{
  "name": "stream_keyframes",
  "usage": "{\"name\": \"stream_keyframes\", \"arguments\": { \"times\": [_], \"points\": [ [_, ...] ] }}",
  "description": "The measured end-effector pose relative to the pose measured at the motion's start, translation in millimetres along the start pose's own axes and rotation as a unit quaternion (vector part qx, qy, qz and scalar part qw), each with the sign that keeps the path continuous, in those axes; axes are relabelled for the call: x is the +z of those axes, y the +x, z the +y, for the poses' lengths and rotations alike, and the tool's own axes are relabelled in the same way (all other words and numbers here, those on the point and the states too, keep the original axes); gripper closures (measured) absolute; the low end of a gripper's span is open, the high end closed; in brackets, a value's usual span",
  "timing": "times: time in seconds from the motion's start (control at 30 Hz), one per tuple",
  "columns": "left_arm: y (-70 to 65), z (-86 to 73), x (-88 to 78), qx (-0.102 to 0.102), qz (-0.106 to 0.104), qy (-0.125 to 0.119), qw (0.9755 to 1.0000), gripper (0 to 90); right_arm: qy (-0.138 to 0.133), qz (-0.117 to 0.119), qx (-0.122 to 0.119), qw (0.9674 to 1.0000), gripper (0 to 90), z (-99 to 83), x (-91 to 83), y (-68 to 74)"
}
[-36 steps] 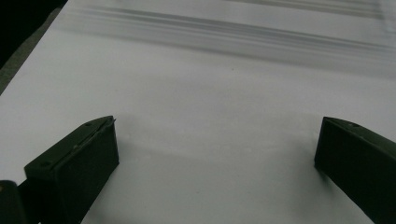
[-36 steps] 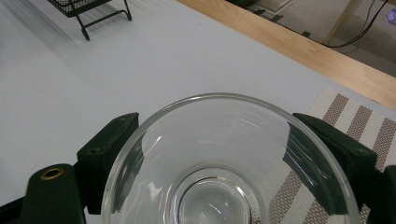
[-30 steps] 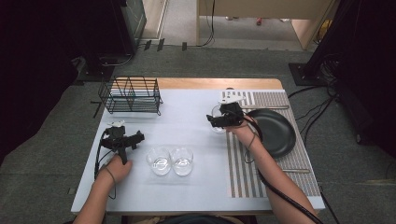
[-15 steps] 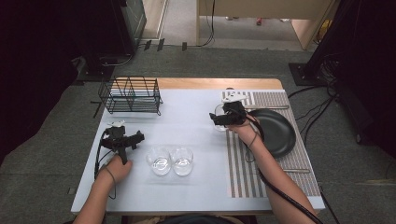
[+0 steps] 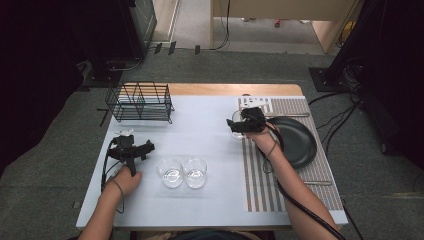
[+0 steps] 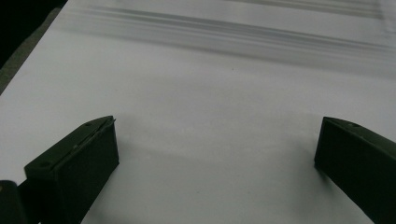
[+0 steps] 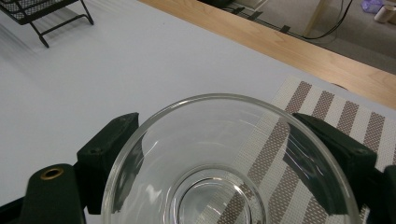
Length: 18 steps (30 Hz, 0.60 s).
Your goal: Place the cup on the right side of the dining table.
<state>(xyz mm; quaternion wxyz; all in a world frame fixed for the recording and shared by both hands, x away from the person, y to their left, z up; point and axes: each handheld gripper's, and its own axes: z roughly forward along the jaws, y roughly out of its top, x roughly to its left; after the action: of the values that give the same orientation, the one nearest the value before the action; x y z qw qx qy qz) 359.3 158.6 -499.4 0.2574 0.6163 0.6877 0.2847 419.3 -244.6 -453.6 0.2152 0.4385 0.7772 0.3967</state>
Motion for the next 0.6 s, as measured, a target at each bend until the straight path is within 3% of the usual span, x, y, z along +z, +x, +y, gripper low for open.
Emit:
{"name": "stream_keyframes", "arguments": {
  "times": [0.6],
  "points": [
    [0.0, 0.0, 0.0, 0.0, 0.0, 0.0, 1.0, 0.0, 0.0, -0.012, 0.022, 0.9997, 18.4, -4.1, 2.5, -9.0]
  ]
}}
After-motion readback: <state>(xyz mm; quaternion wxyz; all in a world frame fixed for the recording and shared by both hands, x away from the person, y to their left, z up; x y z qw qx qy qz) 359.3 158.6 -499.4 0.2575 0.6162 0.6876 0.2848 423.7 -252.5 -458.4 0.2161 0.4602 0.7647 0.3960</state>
